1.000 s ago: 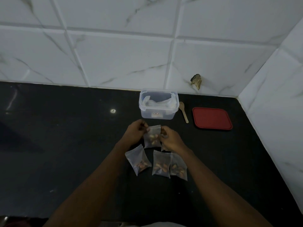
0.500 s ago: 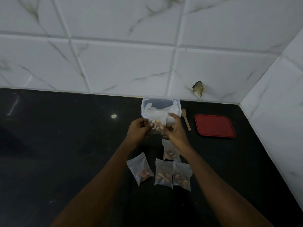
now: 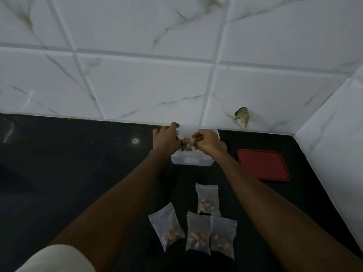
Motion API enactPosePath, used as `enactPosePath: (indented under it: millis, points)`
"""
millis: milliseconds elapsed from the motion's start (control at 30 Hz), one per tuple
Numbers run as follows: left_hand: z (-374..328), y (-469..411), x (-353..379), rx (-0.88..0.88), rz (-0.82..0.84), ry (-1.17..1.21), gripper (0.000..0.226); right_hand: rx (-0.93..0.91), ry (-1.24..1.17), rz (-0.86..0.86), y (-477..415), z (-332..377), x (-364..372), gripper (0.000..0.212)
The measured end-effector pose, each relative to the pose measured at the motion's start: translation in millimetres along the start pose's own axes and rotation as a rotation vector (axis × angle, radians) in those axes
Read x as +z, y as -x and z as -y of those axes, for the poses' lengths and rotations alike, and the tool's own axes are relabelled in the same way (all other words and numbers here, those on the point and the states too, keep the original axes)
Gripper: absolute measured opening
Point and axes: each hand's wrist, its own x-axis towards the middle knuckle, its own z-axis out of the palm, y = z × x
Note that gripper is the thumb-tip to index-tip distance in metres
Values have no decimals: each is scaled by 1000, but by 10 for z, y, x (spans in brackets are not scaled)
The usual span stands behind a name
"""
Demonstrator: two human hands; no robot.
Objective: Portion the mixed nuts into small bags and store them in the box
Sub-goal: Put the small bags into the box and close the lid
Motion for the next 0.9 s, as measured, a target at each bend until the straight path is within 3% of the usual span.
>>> enactPosePath:
  millis: [167,333,533,700,767,900]
  points:
    - [-78,-224,0,82,96,-352,49,123,84,109,-284,16,118,15]
    - [-42,-261,97,98,114,-411,44,112,196,122,-423,-67,251,24]
    - [-44,-159,59,70,86,-235,57,38,265,58,-312,-98,120,26]
    - [-33,236,124,41,-309,128,34,-121,51,-264,129,-85,-98,16]
    - [-66,490,182,31,-390,234,24,-131,-12,-345,391,-152,-136,14]
    - [-70,944,379,-27,-188,352,19,-14,15,-276,832,-454,-134,9]
